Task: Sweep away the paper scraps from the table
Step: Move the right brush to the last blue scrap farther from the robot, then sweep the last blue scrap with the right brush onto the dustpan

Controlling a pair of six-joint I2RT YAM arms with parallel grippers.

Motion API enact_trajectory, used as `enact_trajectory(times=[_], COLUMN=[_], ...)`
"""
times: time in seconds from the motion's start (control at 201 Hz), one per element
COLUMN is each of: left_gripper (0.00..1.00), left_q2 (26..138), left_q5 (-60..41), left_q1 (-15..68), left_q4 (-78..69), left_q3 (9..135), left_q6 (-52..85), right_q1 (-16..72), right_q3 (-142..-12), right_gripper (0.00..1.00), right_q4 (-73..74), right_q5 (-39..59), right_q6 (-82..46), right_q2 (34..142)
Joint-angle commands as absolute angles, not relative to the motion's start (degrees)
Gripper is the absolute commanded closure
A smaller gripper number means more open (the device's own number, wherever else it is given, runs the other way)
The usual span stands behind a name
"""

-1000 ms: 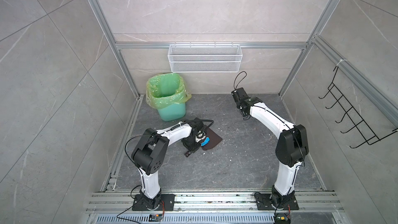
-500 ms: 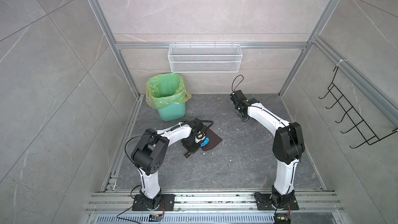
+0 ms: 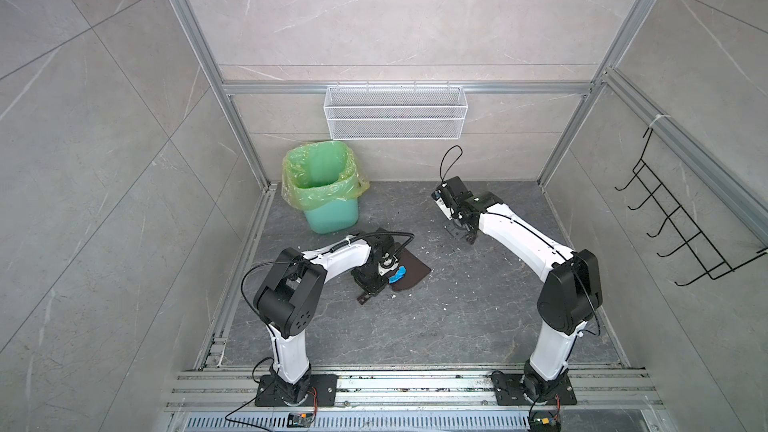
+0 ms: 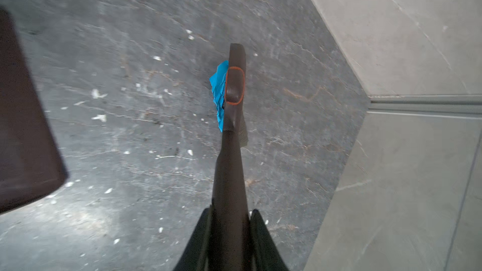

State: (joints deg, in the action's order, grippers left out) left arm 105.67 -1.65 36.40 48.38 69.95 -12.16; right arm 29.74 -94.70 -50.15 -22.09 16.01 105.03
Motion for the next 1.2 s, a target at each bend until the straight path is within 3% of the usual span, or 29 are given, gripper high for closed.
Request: enact_trajectory(times=[0.0, 0.11, 0.274, 0.538, 0.692, 0.871, 1.006, 1.19], left_gripper=[1.0, 1.0, 1.0, 1.0, 1.0, 1.0, 1.0, 1.0], left_q2=[104.7, 104.7, 104.9, 105.7, 105.7, 105.6, 105.9, 105.6], left_q5=[-2.4, -2.3, -2.4, -2.4, -2.5, -2.4, -2.3, -1.9], left_q1=[36.9, 37.0, 37.1, 37.4, 37.5, 37.6, 37.5, 37.6], left_q4=[50.5, 50.7, 50.8, 50.9, 51.0, 51.1, 51.4, 51.8], left_q3=[71.5, 71.7, 72.2, 72.9, 73.0, 73.3, 74.0, 73.8], left_q6=[-13.2, -13.2, -13.3, -13.4, -13.3, -13.2, -13.5, -13.5], right_q1=[30.7, 30.7, 30.2, 30.1, 30.3, 30.6, 31.0, 32.0], right_q3=[-92.8, -92.1, -93.3, -96.7, -99.2, -99.1, -98.0, -98.5], right_gripper=[1.0, 1.0, 1.0, 1.0, 1.0, 1.0, 1.0, 1.0], right_q4=[-55.6, -54.0, -53.1, -52.7, -54.6, -54.5, -52.9, -53.5], right_q5=[-6.7, -1.2, -1.0, -19.2, -21.1, -14.3, -0.4, 6.1], right_q6=[12.4, 12.1, 12.0, 12.6, 12.6, 14.1, 16.8, 16.1], right_q2=[102.3, 98.0, 94.5, 97.6, 101.2, 104.1, 105.6, 106.4])
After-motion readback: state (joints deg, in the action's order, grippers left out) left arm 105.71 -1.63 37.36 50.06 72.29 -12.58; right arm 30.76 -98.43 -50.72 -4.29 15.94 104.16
